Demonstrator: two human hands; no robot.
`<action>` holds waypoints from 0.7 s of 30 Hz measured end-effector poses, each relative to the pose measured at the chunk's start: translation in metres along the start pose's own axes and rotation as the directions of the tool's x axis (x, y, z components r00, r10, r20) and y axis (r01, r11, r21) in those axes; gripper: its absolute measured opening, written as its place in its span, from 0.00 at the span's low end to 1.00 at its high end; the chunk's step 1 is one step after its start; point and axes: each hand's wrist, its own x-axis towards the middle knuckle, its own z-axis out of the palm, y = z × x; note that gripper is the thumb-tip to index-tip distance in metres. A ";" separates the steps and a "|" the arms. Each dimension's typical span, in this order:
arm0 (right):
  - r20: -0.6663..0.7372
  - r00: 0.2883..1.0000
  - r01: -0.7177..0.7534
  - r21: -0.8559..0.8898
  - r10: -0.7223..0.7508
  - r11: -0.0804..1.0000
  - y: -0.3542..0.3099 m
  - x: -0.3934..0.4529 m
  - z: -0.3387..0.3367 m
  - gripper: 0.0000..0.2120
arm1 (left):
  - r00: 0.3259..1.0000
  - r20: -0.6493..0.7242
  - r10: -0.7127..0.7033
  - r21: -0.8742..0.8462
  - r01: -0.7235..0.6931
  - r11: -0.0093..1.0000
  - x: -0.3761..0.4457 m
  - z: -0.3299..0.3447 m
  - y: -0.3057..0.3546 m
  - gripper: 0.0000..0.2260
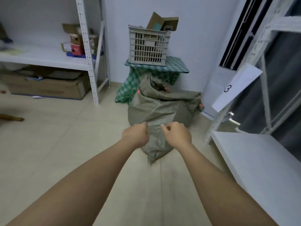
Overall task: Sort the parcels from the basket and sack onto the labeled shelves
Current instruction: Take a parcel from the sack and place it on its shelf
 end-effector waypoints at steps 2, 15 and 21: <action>0.043 0.999 -0.004 -0.005 0.004 1.000 -0.030 0.031 -0.009 0.21 | 0.998 0.032 -0.051 -0.019 0.052 0.998 0.025 -0.029 -0.016 0.16; 0.285 0.958 0.070 -0.167 -0.020 0.983 -0.192 0.183 -0.194 0.19 | 0.955 0.191 -0.227 -0.223 0.268 0.937 0.161 -0.294 -0.042 0.17; 0.359 0.933 0.057 -0.095 -0.019 0.994 -0.246 0.260 -0.265 0.19 | 0.950 0.234 -0.205 -0.302 0.271 0.914 0.227 -0.397 -0.028 0.16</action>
